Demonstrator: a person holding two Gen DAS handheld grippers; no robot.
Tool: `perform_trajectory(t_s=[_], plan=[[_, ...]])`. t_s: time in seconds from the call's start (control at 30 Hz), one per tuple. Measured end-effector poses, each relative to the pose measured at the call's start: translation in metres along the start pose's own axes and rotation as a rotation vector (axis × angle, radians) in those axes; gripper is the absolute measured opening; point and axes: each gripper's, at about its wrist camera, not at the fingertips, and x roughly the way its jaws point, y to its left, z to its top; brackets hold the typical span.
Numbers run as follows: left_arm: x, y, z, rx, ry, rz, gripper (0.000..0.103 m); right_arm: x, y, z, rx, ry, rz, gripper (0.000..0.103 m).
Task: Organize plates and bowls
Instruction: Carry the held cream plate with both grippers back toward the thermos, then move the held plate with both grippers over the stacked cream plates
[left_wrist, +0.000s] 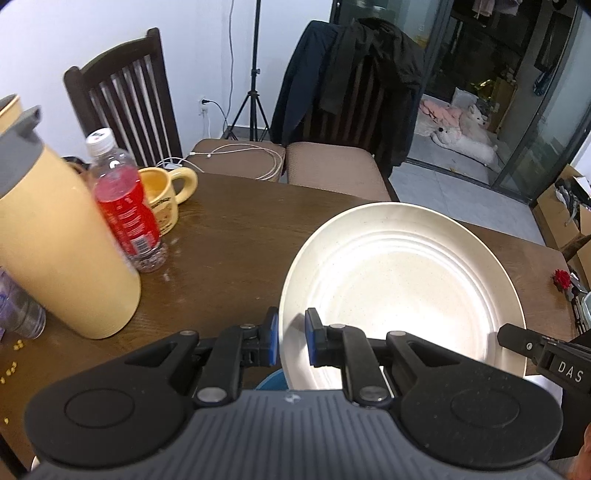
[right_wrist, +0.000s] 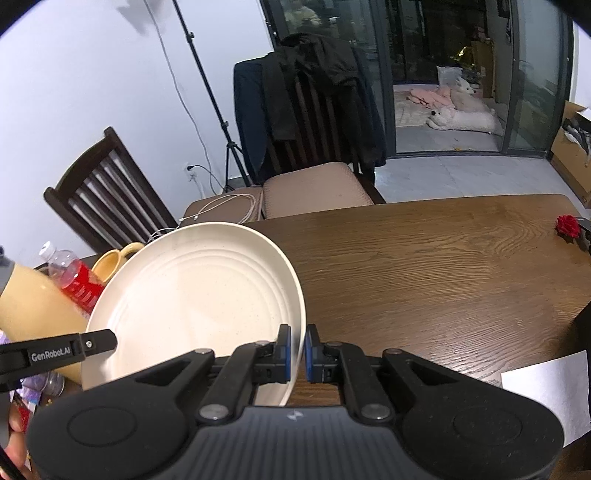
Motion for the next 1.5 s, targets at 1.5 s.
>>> perform_trajectory(t_s=[1.5], plan=[[-0.077, 0.126, -0.1, -0.135, 0.006, 0.063, 0.015, -0.048, 0.11, -0.098, -0.156, 0.03, 0.082, 0.007]])
